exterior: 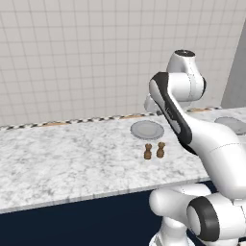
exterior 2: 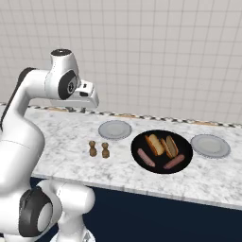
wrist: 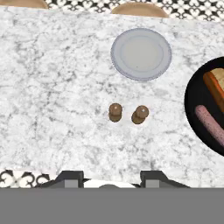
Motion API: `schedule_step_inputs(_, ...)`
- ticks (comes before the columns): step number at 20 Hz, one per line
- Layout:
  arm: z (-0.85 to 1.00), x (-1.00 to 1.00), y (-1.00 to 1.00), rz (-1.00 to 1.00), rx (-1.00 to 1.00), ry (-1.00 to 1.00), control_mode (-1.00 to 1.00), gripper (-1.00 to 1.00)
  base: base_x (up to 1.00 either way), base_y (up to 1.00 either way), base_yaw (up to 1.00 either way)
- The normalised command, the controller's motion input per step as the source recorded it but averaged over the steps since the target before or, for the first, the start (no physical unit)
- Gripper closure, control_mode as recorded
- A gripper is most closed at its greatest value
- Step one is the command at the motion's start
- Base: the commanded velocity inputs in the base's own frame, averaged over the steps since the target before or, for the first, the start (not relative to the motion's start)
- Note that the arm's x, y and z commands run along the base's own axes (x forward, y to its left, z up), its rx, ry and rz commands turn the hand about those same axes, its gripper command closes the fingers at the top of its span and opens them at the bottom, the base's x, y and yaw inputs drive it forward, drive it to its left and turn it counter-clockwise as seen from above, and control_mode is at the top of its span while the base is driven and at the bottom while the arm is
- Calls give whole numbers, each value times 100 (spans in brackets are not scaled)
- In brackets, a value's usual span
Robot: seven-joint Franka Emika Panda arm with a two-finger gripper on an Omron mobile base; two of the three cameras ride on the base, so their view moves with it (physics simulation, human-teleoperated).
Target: Place one bun and one sausage from the bowl on each plate.
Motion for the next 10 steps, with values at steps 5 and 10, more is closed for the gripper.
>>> schedule_step_inputs(5, -1, -19, -65, -1, 0, 0, -100, -100, 0, 0, 0)
schedule_step_inputs(10, -1, -60, -100, -10, 0, 2, -100, -100, 0, 0, 0)
